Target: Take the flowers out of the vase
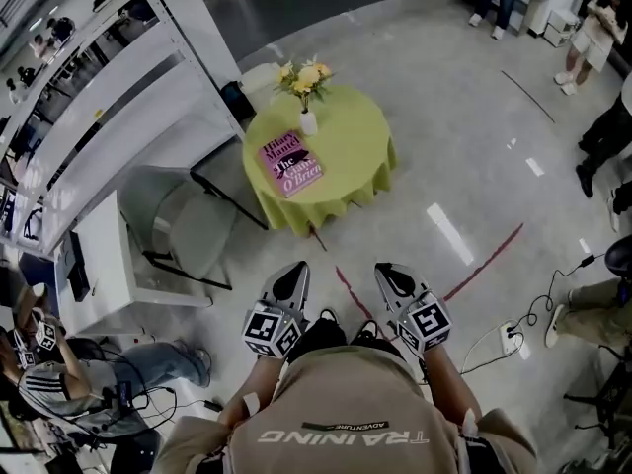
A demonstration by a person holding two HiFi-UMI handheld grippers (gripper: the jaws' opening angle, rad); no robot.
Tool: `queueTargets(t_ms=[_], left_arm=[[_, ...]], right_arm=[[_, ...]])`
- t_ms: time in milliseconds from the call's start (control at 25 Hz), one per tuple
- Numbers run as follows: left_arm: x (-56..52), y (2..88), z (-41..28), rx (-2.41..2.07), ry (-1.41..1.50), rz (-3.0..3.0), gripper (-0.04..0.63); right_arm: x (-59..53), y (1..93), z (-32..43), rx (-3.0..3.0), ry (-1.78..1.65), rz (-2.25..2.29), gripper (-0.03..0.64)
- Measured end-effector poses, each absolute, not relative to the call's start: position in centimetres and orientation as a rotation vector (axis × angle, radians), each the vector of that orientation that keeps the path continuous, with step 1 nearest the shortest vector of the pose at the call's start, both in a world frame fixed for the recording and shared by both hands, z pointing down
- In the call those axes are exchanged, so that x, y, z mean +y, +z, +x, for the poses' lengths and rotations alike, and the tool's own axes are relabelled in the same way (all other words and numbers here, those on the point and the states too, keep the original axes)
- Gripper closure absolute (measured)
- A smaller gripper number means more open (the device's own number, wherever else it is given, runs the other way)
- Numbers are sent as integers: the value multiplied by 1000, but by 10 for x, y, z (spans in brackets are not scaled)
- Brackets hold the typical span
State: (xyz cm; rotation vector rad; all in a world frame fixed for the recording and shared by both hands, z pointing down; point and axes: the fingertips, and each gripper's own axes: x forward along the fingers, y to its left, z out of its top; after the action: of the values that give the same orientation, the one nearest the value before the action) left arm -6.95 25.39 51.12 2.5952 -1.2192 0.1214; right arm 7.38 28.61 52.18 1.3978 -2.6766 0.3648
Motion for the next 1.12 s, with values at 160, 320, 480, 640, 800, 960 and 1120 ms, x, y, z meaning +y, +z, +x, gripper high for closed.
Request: queueTargets(t_ms=[160, 320, 480, 640, 800, 960, 1120], left_arm=[[225, 517, -71, -1209, 134, 2597, 584], [180, 523, -74, -1193, 102, 2587, 585], [120, 516, -80, -1165, 66, 2629, 584], [72, 511, -84, -1118, 31, 2648, 585], [42, 511, -89, -1075, 42, 2670, 584], [17, 522, -96, -1080, 72, 2648, 584], [-11, 531, -99, -1118, 82, 2607, 584]], right_arm=[[258, 528, 69, -2668, 400, 1379, 620], [221, 529, 63, -2654, 392, 1367, 620], [168, 521, 48, -2636, 354, 1374, 620], [123, 513, 33, -2617, 301, 1368, 620], [87, 509, 29, -2596, 293, 1419, 618], [53, 514, 27, -2607, 340, 1429, 618], [-2, 534, 22, -2622, 376, 1370, 618]])
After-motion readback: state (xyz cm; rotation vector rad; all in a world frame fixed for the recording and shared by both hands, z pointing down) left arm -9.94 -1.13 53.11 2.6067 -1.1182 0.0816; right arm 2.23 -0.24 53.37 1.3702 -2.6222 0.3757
